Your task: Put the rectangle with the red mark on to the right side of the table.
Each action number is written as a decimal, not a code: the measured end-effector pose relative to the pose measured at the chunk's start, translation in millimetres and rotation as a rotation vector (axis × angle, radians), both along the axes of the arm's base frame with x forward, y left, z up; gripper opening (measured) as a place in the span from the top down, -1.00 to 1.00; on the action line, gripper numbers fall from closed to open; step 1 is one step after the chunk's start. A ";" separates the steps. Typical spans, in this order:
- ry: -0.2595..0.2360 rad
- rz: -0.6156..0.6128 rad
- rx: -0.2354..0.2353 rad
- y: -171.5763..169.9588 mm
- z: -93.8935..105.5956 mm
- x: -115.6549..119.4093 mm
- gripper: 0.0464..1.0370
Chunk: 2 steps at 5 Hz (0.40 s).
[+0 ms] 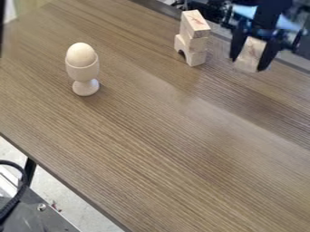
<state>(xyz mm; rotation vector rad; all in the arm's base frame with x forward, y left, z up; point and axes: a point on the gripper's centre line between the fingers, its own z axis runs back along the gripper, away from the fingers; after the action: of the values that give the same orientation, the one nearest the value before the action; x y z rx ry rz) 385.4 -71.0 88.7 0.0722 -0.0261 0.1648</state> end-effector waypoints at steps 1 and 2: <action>0.038 -0.024 0.008 -1.1 -33.4 5.3 -0.05; 0.062 -0.017 0.000 1.0 -53.9 6.9 -0.05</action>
<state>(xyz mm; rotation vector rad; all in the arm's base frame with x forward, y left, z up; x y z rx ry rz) 392.4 -70.1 34.8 0.0771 0.0348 0.1458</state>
